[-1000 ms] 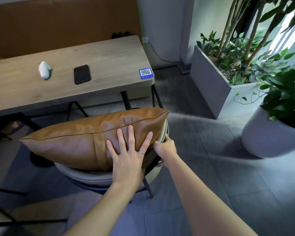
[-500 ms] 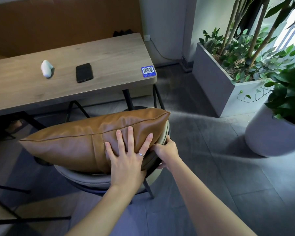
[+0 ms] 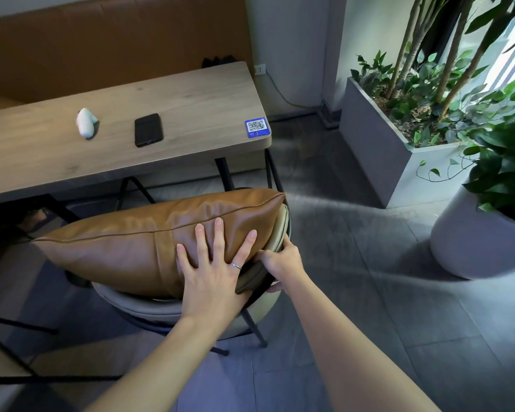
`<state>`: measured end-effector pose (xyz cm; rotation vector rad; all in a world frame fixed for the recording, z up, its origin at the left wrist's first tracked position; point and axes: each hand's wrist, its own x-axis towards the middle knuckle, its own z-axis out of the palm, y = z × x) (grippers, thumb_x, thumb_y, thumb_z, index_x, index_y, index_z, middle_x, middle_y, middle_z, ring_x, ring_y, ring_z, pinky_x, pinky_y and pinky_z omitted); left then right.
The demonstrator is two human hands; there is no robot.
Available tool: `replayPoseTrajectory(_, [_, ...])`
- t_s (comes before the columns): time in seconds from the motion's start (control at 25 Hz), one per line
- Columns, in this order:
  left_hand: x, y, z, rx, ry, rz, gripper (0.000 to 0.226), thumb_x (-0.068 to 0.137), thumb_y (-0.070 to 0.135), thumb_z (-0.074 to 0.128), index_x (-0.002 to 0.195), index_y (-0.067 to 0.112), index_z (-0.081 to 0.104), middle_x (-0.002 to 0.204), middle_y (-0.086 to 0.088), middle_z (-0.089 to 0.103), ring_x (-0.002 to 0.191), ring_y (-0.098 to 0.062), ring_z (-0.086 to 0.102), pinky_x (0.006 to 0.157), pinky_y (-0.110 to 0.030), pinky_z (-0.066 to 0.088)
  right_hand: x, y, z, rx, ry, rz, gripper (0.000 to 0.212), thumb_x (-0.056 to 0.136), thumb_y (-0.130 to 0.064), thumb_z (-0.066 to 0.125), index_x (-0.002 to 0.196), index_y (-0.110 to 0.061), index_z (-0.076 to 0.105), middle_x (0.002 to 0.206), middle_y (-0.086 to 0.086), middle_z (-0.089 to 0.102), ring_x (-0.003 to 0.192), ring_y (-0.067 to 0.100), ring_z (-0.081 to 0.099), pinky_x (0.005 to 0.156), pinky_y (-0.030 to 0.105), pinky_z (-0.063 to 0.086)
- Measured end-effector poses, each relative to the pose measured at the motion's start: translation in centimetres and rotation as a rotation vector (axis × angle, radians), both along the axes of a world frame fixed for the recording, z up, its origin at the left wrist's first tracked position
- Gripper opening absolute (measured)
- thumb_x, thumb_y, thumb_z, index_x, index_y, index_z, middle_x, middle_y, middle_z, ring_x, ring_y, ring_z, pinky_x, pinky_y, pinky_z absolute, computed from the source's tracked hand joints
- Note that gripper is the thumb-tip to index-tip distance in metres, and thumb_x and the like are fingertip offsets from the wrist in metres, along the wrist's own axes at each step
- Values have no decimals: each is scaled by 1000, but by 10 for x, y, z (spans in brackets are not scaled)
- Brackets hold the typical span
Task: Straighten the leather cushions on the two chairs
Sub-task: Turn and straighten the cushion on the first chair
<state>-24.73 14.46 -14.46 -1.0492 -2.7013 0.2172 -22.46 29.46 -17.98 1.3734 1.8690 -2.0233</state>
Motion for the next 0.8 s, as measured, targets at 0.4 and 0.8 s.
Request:
replayPoseTrajectory(0.4, [4,-17,43,-54,-263,-53,80,98,49,48,154,56,-9,169,-11,-22,154,-41,-15,119,-65,4,22,-20,8,133,22,-16,51,84,-39,71,128,-18,55,123,6,65,114,33,62,96,50,57])
replayPoseTrajectory(0.8, [0,-89,161,140,-304,-18,46,104,39,44,149,31,48,171,1,17,157,-21,8,123,-55,7,57,-87,136,711,9,388,35,92,-17,55,125,-14,66,115,11,71,99,33,65,81,36,53])
